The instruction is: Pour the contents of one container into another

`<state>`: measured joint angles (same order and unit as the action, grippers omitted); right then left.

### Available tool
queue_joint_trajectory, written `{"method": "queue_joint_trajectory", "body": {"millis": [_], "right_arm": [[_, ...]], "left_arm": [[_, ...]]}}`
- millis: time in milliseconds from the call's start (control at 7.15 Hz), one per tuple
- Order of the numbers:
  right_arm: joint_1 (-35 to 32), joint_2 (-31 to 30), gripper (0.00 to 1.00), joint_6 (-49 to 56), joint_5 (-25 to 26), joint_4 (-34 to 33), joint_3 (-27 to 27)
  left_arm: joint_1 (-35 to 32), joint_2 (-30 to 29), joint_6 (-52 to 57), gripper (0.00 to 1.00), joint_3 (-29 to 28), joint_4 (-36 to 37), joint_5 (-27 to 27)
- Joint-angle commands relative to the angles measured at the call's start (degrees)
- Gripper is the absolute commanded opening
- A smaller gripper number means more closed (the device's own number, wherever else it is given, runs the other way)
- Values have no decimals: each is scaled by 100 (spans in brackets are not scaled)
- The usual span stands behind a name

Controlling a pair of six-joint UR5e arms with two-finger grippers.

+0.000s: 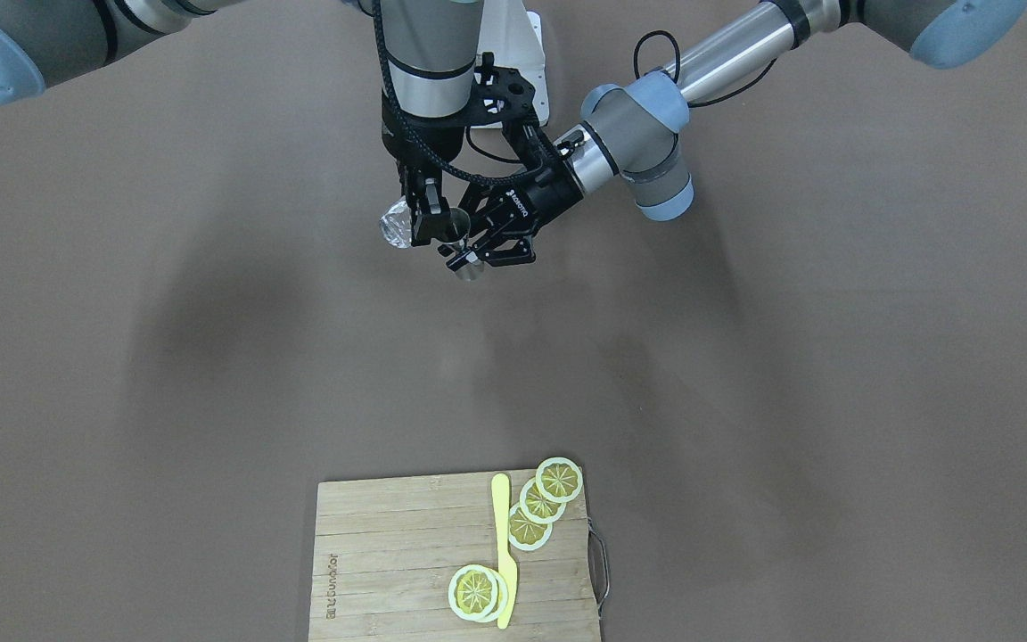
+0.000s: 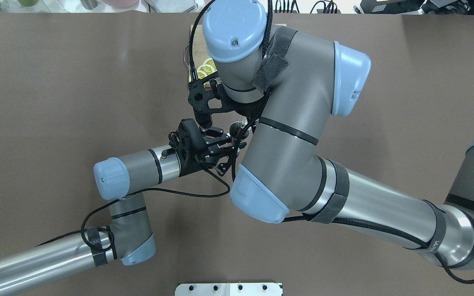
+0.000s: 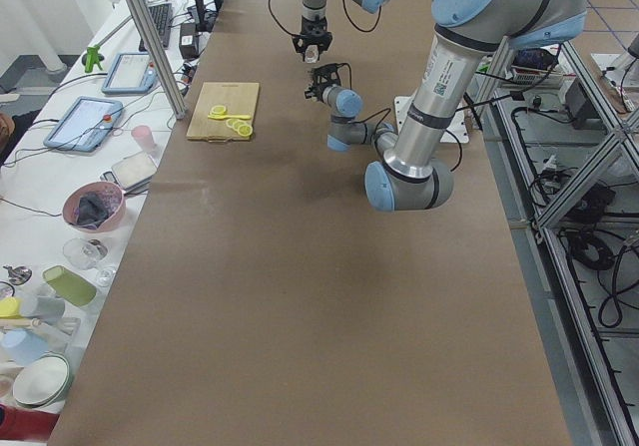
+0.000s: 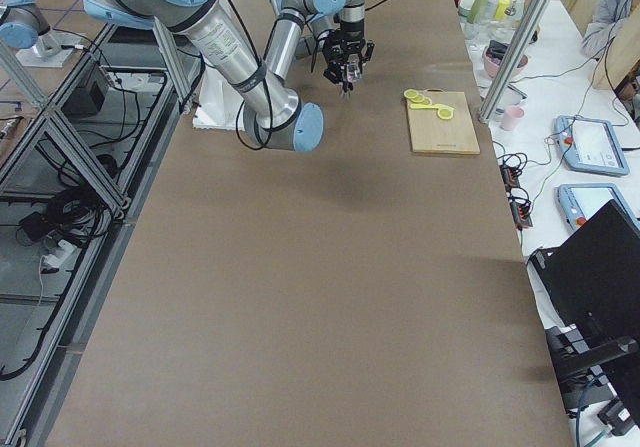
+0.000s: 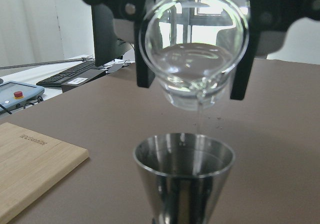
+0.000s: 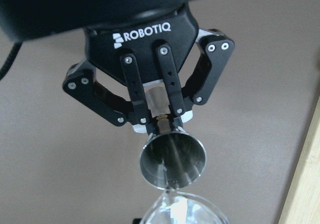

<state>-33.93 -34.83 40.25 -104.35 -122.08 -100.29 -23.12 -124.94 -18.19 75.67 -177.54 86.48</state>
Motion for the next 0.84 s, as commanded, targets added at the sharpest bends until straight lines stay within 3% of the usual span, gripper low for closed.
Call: {"method": "queue_joint_trajectory", "body": {"millis": [0, 700], "right_arm": [[0, 3, 0, 1, 29, -9, 1], [0, 29, 0, 1, 81, -70, 1]], "left_arm": [[0, -4, 0, 0, 0, 0, 0], [0, -4, 0, 0, 0, 0, 0]]}}
